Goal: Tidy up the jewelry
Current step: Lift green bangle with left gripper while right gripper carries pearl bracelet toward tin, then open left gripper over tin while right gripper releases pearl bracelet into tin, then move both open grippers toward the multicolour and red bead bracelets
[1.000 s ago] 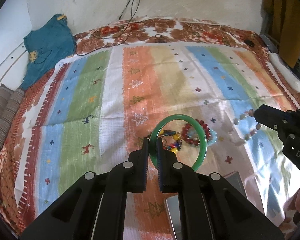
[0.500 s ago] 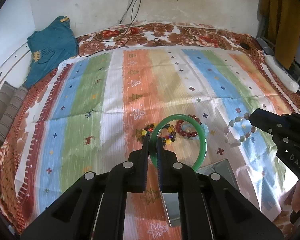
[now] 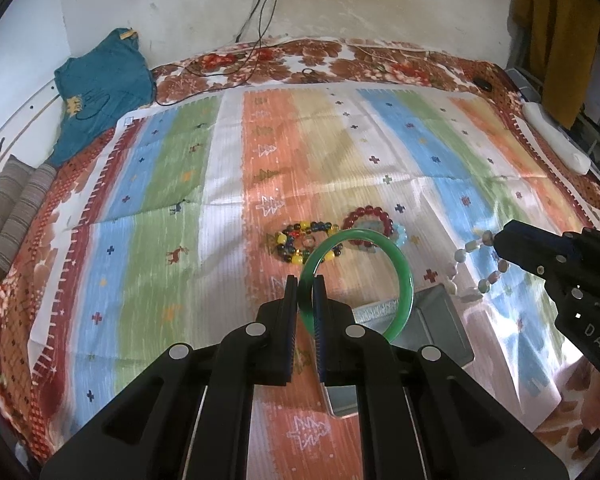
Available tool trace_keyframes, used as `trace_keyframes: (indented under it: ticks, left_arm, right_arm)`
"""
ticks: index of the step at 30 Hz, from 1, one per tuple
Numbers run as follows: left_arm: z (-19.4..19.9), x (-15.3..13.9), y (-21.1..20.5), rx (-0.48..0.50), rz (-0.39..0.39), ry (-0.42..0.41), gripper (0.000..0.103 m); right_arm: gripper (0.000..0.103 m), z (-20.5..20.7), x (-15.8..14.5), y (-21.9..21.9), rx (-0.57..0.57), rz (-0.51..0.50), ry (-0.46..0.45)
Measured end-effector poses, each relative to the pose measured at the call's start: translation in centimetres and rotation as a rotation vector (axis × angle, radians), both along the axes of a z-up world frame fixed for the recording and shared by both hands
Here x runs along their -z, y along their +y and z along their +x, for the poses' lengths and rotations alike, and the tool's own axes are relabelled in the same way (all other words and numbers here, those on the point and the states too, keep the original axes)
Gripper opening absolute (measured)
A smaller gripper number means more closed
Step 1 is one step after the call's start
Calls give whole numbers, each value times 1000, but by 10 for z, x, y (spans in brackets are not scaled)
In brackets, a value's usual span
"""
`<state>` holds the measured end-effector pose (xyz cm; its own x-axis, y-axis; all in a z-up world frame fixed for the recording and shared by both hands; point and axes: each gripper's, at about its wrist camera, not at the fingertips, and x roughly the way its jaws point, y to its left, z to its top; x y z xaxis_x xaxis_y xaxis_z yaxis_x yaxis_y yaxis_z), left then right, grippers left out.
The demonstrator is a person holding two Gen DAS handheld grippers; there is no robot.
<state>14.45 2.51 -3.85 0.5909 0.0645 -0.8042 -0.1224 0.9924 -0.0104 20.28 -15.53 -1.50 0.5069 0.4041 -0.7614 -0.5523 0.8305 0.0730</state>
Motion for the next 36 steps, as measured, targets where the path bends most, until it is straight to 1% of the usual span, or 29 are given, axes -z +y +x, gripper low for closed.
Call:
trace_keyframes:
  ticks: [11, 13, 15, 16, 17, 18, 19, 20, 22, 24, 26, 28, 30, 33, 36]
  left_arm:
    - [-19, 2, -13, 17, 4, 6, 7]
    - [-21, 4, -16, 22, -5, 9, 7]
    - [-20, 8, -18, 23, -10, 33, 11]
    - [-19, 10, -19, 17, 0, 38, 12]
    - [-19, 10, -19, 10, 13, 41, 17]
    - [-18, 10, -18, 2, 21, 42, 22]
    - [-18, 10, -16, -5, 17, 42, 23]
    - [-18, 10, -14, -9, 11, 43, 24]
    - [-17, 10, -11, -15, 1, 43, 27]
    - [-17, 10, -9, -15, -11, 42, 32]
    - [-17, 9, -8, -14, -24, 41, 34]
    - [-16, 9, -7, -14, -32, 41, 38]
    - [-14, 9, -7, -7, -37, 41, 41]
    - [-11, 10, -9, 3, -39, 43, 42]
    - [-7, 13, -10, 12, -39, 48, 45]
  right_arm:
    - [11, -18, 4, -1, -32, -2, 23]
    - [11, -20, 4, -3, -15, -11, 12]
    - [11, -19, 5, -5, -5, -9, 25]
    - [12, -17, 6, -7, 3, -12, 34]
    - [14, -16, 7, -8, 8, -15, 35]
    - [22, -15, 8, -9, 15, -21, 35]
    - [31, -14, 9, -10, 19, -22, 36]
    - [33, -11, 10, -12, 29, -22, 42]
    - [33, -6, 12, -15, 44, -23, 54]
    - [33, 0, 14, -17, 52, -21, 66]
    - [34, 7, 16, -20, 68, -16, 80]
    - [38, 12, 19, -22, 79, -14, 92]
    - [39, 18, 22, -23, 88, -20, 100]
    - [40, 23, 24, -22, 90, -29, 104]
    - [45, 30, 27, -20, 99, -35, 108]
